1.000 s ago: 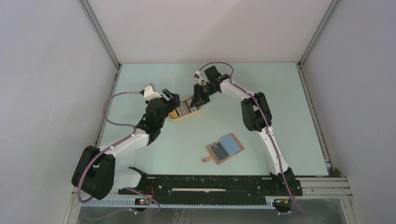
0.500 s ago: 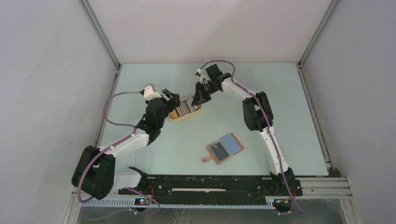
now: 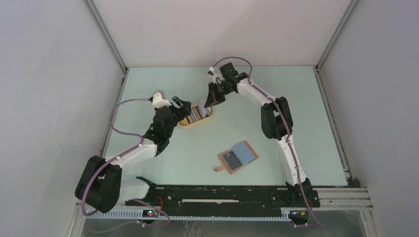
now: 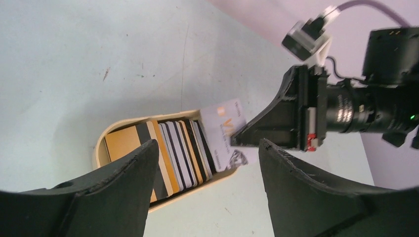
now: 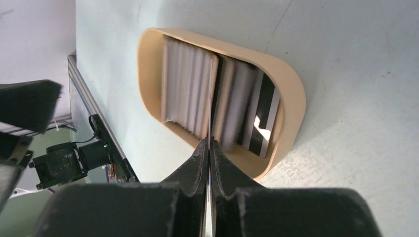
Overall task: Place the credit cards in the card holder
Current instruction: Pick up the credit card from the storage box.
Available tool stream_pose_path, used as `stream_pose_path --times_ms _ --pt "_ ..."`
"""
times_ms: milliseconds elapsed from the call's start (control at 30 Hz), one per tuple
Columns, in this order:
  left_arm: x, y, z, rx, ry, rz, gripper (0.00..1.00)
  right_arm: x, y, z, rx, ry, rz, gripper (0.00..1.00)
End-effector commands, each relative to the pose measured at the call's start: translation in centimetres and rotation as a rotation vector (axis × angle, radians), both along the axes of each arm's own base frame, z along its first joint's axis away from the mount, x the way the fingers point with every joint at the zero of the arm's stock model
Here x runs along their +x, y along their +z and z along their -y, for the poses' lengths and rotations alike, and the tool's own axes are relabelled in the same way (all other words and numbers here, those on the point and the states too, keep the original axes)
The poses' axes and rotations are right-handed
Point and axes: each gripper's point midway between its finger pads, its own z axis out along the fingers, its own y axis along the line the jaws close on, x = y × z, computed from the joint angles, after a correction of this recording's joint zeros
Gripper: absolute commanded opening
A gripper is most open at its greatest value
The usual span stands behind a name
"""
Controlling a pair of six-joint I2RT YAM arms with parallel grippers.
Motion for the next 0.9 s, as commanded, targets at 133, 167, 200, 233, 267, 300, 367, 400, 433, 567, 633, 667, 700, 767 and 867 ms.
stream_pose_path --times_ms 133,167,200,233,267,300,367,400,433,567,633,667,700,767,867 --pt "-1.4 3.0 1.5 -0.024 -0.137 0.182 0.79 -0.4 7.2 1.0 0.039 0.044 0.179 0.06" --pt "-1.7 3.3 1.7 -0.029 -0.155 0.204 0.79 -0.7 7.6 1.2 0.046 0.057 0.185 0.06" --pt "-2.0 3.7 1.9 -0.032 -0.174 0.231 0.79 -1.2 7.9 1.4 0.057 0.079 0.193 0.04" --pt "-2.3 4.0 2.1 -0.034 -0.198 0.257 0.79 -1.6 8.3 1.6 0.068 0.101 0.207 0.03" --pt "-2.8 4.5 2.6 -0.039 -0.231 0.290 0.79 -2.0 8.8 1.9 0.077 0.117 0.217 0.01" --pt "-3.3 4.7 2.9 -0.040 -0.261 0.320 0.79 -2.7 9.2 2.2 0.091 0.149 0.231 0.00" --pt "-4.4 6.2 3.5 -0.053 -0.321 0.411 0.79 -4.1 10.4 3.2 0.097 0.203 0.270 0.00" --pt "-5.2 6.7 3.9 -0.058 -0.357 0.451 0.79 -4.9 10.9 3.6 0.101 0.235 0.293 0.00" --pt "-5.8 7.3 4.2 -0.063 -0.387 0.495 0.79 -5.8 11.5 4.2 0.096 0.265 0.313 0.00" --pt "-8.9 9.5 5.5 -0.078 -0.522 0.675 0.79 -9.3 13.8 6.8 0.108 0.370 0.411 0.00" --pt "-10.0 10.0 6.9 -0.090 -0.624 0.715 0.79 -10.5 14.9 8.1 0.100 0.381 0.473 0.00" --pt "-10.4 10.0 7.8 -0.102 -0.684 0.711 0.80 -11.1 15.4 8.8 0.099 0.388 0.508 0.00" --pt "-10.8 10.2 8.6 -0.117 -0.743 0.705 0.79 -11.9 15.9 9.5 0.105 0.390 0.534 0.00" --pt "-11.8 10.3 10.5 -0.145 -0.893 0.687 0.82 -12.9 16.8 10.8 0.111 0.378 0.591 0.00" --pt "-12.4 10.6 12.1 -0.194 -1.004 0.669 0.90 -14.5 18.8 12.9 0.137 0.352 0.696 0.00"
